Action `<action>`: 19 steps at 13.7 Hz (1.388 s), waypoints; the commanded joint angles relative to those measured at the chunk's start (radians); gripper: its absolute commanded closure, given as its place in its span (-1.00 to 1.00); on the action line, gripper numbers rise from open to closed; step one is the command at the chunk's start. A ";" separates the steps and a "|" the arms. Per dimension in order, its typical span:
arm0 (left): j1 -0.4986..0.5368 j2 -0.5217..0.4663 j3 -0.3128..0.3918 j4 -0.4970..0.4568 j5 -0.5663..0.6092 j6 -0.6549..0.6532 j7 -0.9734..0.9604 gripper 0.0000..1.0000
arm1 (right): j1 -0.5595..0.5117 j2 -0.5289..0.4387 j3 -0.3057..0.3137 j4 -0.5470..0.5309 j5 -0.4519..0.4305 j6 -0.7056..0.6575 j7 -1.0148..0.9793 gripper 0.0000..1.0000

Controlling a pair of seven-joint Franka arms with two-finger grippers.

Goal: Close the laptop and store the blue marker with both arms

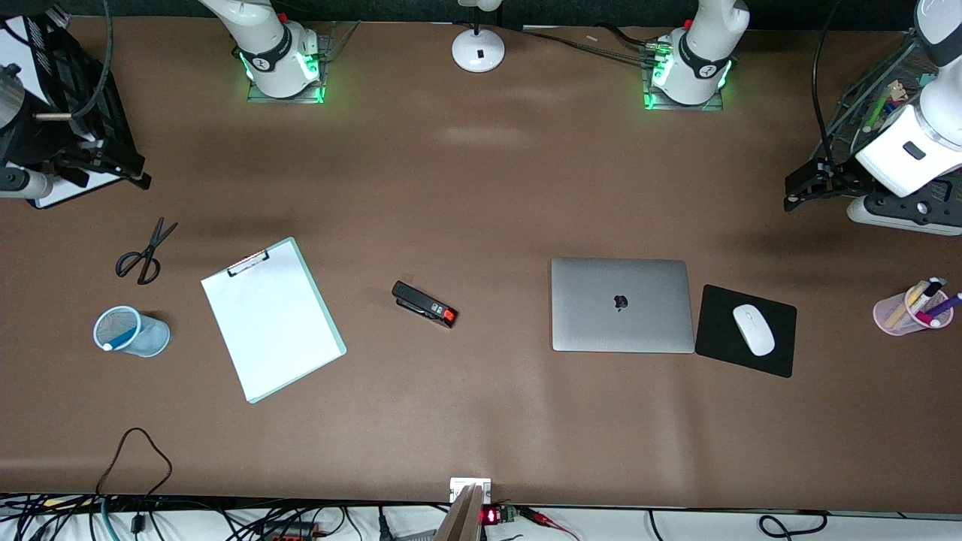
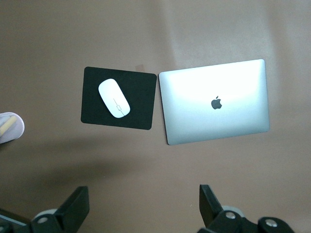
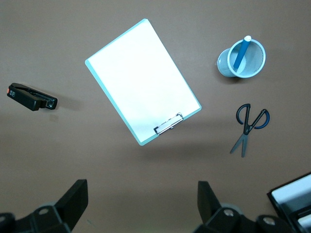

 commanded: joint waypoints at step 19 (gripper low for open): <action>-0.004 0.018 -0.001 0.034 0.012 -0.018 0.018 -1.00 | -0.012 -0.038 0.026 -0.024 -0.032 -0.026 -0.104 -1.00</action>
